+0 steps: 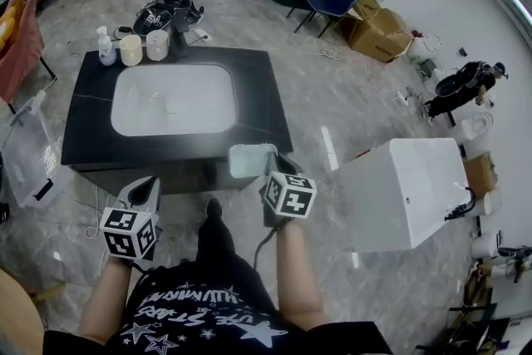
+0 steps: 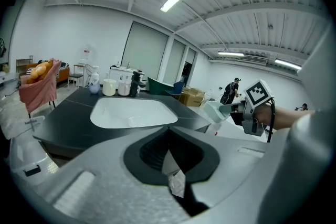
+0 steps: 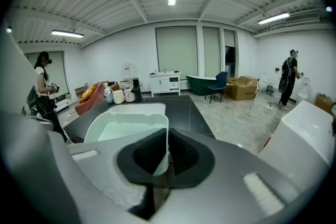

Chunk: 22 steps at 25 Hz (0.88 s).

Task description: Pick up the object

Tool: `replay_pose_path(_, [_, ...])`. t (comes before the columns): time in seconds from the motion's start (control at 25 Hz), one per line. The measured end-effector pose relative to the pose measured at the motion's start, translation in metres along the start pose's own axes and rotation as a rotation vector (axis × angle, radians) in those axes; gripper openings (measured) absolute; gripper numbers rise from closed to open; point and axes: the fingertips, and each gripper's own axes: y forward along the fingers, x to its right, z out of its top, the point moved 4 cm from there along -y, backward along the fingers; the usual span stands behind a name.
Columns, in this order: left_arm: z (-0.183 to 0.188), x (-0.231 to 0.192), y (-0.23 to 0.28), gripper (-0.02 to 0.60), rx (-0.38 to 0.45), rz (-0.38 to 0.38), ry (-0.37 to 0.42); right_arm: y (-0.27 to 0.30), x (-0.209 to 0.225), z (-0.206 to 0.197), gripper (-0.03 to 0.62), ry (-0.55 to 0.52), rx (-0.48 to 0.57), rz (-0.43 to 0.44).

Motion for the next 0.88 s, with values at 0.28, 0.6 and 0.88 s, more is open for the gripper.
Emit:
replay_pose_path(0.28, [-0.011, 0.003, -0.027, 0.008, 0.004, -0.006, 0.007, -0.034, -0.009, -0.016, 0.011, 0.014, 0.02, -0.022])
replay_pose_path(0.6, [-0.028, 0.018, -0.047, 0.008, 0.0, -0.022, 0.023, -0.069, -0.008, -0.049, 0.011, 0.041, 0.016, -0.033])
replay_pose_path(0.88, [-0.035, 0.031, -0.055, 0.008, -0.006, -0.042, 0.038, -0.087, -0.008, -0.065, 0.011, 0.054, 0.024, -0.044])
